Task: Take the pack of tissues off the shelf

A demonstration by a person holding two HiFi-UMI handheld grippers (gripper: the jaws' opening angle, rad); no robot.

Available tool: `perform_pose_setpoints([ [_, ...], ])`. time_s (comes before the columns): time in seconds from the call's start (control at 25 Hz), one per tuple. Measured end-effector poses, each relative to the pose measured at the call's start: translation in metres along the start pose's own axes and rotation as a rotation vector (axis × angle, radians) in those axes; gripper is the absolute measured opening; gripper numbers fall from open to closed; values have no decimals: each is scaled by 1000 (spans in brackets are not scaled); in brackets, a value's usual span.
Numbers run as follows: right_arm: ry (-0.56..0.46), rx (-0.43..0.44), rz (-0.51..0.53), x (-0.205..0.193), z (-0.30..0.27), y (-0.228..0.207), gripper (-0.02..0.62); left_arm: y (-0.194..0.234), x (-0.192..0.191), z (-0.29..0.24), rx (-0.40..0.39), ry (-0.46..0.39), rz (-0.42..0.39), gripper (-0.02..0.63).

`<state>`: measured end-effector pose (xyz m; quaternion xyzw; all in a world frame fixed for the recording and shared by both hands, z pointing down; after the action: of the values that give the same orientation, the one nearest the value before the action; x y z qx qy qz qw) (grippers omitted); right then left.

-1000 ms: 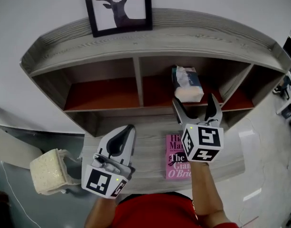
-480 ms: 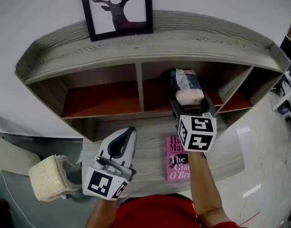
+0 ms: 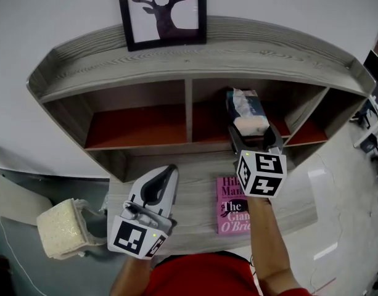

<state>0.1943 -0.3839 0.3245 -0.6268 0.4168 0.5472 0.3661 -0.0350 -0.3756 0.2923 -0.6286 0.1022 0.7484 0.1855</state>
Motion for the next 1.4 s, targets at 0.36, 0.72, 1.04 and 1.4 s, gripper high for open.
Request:
perform_pose_setpoints([
  [0.36, -68, 61, -6, 13, 49, 5, 402, -11, 6, 6, -9, -14, -1, 9],
  [0.72, -129, 128, -19, 17, 116, 19, 399, -26, 15, 13, -14, -25, -6, 9],
  [1.04, -134, 172, -13, 9, 153, 30, 394, -43, 19, 13, -42, -25, -12, 8],
  [1.4, -133, 226, -1, -5, 167, 39, 390, -48, 22, 18, -39, -23, -23, 9],
])
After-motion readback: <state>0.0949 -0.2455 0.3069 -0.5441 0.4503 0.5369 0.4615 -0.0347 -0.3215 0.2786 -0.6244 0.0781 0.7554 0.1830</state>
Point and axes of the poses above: the fingertips, and each gripper's own axes: z backward along the fingers, y to its left, x out of its top, the point moved 1 cm from there along z, backward along the fingers, and after that the axes turned 5 degrees about -z, right-handed, at the moved point
